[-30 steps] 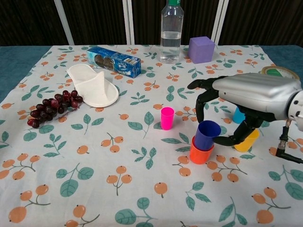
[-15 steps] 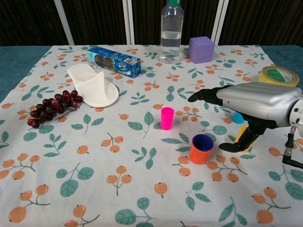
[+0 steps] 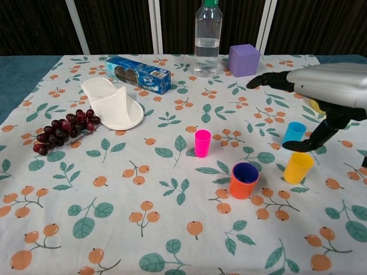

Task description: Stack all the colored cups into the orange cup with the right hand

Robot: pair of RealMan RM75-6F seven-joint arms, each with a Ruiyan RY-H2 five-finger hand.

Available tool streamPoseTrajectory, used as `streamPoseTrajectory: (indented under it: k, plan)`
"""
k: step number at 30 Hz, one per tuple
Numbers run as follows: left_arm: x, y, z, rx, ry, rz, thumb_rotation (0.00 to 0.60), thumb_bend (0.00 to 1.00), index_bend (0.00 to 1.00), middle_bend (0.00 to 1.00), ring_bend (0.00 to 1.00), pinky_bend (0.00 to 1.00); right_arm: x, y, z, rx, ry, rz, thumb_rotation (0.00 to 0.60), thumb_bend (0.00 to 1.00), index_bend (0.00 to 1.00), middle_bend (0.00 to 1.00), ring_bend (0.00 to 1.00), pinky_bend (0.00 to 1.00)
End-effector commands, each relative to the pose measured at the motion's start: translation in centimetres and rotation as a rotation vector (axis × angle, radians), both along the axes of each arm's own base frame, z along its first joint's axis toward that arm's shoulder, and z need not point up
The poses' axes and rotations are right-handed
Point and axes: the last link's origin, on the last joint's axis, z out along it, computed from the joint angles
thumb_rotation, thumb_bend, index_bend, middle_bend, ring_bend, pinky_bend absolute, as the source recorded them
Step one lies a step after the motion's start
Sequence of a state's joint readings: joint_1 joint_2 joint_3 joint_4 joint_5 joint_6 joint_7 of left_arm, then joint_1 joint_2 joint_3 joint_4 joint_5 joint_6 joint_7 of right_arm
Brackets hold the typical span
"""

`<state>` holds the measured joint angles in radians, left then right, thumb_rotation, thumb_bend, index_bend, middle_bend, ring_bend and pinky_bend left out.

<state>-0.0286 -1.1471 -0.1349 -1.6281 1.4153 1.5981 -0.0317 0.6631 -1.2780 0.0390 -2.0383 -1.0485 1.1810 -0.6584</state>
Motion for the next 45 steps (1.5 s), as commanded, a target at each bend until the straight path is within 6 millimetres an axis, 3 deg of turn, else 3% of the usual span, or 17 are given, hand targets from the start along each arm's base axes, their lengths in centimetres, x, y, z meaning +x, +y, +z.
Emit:
streamPoseTrajectory:
  k: [1,10,32,45]
  plan:
    - [0.0,0.0,0.0,0.000,0.000,0.000,0.600,0.75,0.13,0.01,0.00,0.00,-0.4,-0.6,1.2,-0.031,-0.002,-0.023,0.600,0.38,0.00,0.00,0.00,0.01]
    - [0.0,0.0,0.0,0.000,0.002,0.001,0.600,0.75,0.13,0.01,0.00,0.00,-2.5,-1.0,1.9,-0.019,0.034,-0.077,0.600,0.38,0.06,0.00,0.00,0.01]
    - [0.0,0.0,-0.1,-0.006,0.009,0.005,0.600,0.75,0.13,0.01,0.00,0.00,-6.0,-0.2,-0.8,0.053,0.074,-0.133,0.600,0.38,0.12,0.00,0.00,0.01]
    - [-0.1,0.0,-0.1,-0.004,0.010,0.005,0.600,0.75,0.13,0.01,0.00,0.00,-7.2,-0.6,-1.3,0.047,0.064,-0.164,0.600,0.38,0.29,0.00,0.00,0.01]
